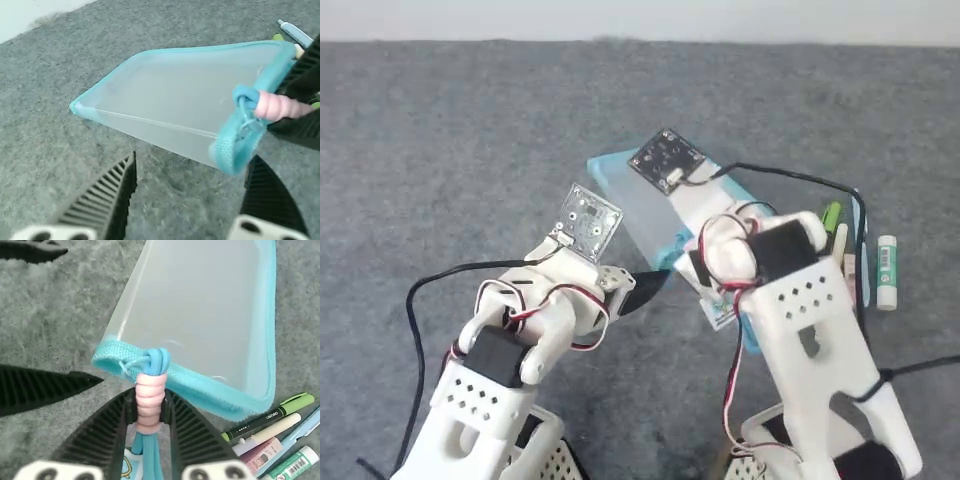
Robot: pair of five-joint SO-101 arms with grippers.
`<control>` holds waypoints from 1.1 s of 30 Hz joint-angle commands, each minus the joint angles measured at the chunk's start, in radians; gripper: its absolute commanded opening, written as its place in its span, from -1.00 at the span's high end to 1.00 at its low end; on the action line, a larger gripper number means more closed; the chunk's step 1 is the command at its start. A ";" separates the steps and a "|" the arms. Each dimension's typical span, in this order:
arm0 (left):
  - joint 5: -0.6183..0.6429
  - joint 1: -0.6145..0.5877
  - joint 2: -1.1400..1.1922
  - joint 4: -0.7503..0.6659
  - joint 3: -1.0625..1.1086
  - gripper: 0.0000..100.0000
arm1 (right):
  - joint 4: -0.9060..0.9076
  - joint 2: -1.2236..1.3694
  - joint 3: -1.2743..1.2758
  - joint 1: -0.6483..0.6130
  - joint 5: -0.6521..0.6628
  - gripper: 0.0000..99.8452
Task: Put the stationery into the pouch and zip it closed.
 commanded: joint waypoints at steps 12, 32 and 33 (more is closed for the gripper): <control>0.011 -0.094 -0.023 -0.149 0.018 0.34 | 0.114 -0.062 -0.126 -0.058 -0.008 0.99; 0.011 -0.175 -0.023 -0.232 0.074 0.39 | 0.016 -0.232 0.186 0.151 0.094 0.99; 0.011 -0.175 -0.023 -0.232 0.076 0.39 | 0.007 -0.239 0.203 0.168 0.094 0.99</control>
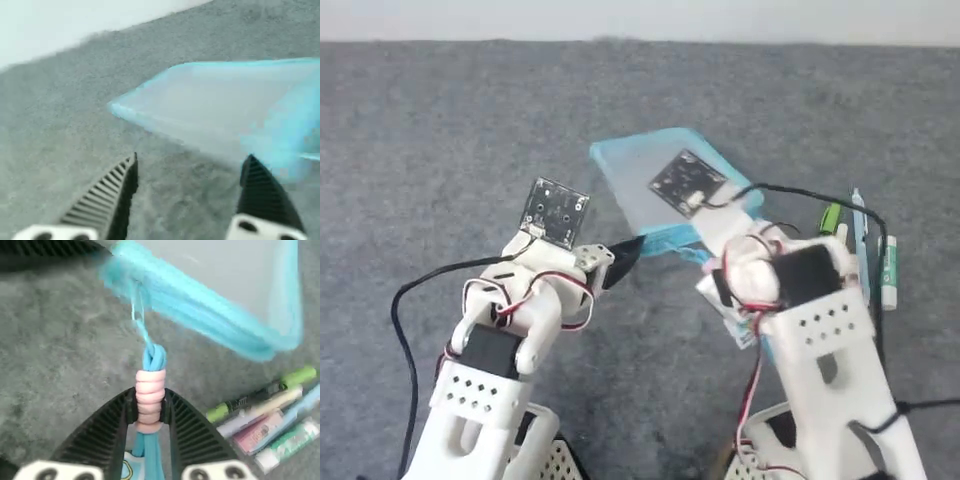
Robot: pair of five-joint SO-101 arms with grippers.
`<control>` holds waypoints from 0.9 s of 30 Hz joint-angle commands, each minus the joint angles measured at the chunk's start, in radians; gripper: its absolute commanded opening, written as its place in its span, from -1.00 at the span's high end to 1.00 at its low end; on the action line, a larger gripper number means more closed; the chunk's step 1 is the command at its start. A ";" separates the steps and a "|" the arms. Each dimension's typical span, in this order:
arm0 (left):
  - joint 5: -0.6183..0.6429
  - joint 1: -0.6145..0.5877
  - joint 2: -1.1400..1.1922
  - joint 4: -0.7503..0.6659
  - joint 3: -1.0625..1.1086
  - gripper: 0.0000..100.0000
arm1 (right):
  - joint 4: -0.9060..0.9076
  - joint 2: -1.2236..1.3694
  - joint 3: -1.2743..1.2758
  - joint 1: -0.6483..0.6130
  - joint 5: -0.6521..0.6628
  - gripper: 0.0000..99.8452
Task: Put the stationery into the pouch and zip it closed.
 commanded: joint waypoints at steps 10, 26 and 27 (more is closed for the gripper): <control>0.011 0.055 -0.032 0.020 -0.019 0.39 | -0.061 -0.056 -0.063 0.042 -0.015 0.99; 0.032 0.074 -0.031 0.161 -0.153 0.27 | 0.076 0.199 -0.411 -0.137 -0.120 0.99; 0.032 0.074 -0.028 0.140 -0.137 0.27 | 0.077 0.199 -0.411 -0.150 -0.120 0.99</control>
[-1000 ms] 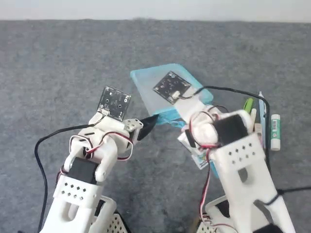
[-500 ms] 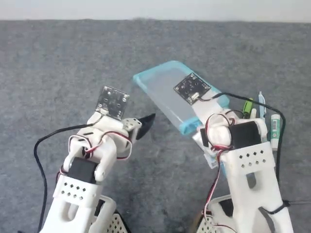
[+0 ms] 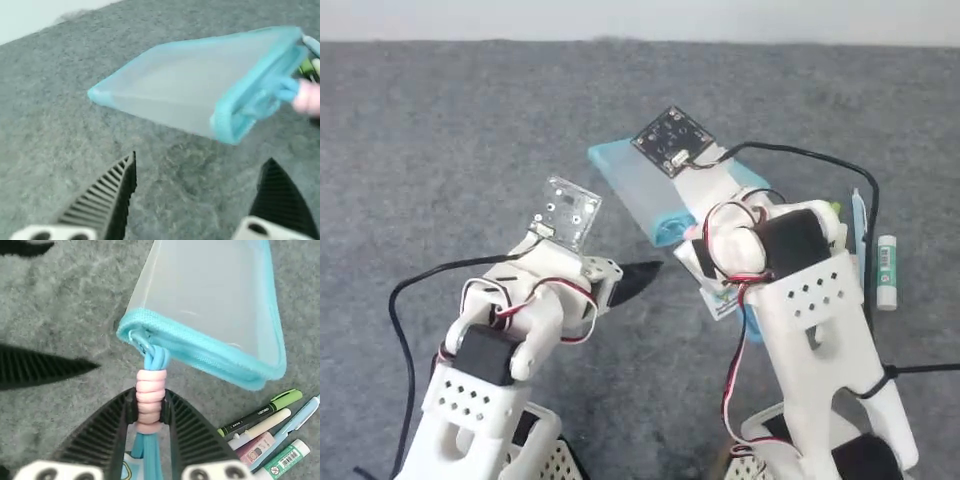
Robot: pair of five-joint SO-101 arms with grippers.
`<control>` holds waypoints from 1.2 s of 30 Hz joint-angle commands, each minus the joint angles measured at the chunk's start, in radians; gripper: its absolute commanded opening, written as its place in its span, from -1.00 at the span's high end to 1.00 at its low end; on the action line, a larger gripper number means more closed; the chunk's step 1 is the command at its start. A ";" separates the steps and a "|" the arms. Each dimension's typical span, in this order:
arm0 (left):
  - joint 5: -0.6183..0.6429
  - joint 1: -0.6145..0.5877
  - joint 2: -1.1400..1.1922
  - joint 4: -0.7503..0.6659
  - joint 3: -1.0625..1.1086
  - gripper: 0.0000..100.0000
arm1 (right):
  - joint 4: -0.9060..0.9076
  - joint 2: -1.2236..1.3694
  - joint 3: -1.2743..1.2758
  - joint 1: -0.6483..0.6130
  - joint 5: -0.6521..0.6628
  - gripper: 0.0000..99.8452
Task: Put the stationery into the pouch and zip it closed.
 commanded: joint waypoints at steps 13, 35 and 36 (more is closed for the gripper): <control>-0.032 -0.018 -0.015 -0.193 0.071 0.27 | 0.088 -0.019 -0.091 -0.074 0.017 0.99; -0.026 -0.115 0.169 -0.325 0.044 0.33 | 0.127 -0.217 0.149 0.081 0.195 0.99; -0.026 -0.117 0.176 -0.325 0.035 0.33 | 0.114 -0.222 0.161 0.097 0.199 0.99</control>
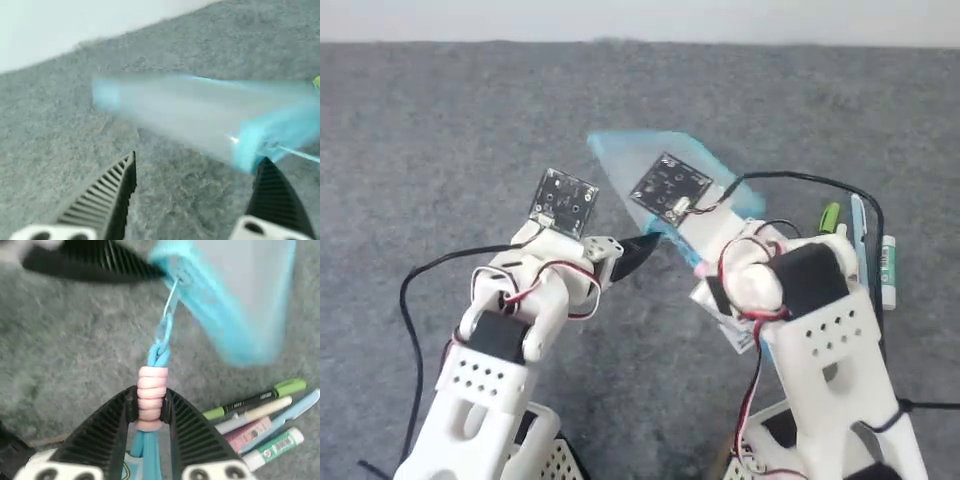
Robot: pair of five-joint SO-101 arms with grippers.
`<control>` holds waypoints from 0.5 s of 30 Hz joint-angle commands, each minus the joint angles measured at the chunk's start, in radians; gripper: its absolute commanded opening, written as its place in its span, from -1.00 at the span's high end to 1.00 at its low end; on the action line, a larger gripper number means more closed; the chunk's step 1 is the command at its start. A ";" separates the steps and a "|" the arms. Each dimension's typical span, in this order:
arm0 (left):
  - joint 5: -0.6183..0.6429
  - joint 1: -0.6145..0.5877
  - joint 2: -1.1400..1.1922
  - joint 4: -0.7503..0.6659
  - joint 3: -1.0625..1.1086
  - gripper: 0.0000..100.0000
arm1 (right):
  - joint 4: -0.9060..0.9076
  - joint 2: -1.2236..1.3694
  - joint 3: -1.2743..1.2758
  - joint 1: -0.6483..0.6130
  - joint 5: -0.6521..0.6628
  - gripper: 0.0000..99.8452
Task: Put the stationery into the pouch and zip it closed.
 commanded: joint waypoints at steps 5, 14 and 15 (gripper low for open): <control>0.031 -0.052 0.051 -0.044 -0.059 0.33 | -0.028 -0.076 0.060 0.093 0.037 0.99; 0.035 0.071 0.017 0.160 -0.131 0.29 | -0.176 -0.064 0.064 0.084 -0.083 0.99; 0.043 0.086 -0.011 0.183 -0.136 0.27 | -0.183 -0.064 0.063 0.070 -0.092 0.99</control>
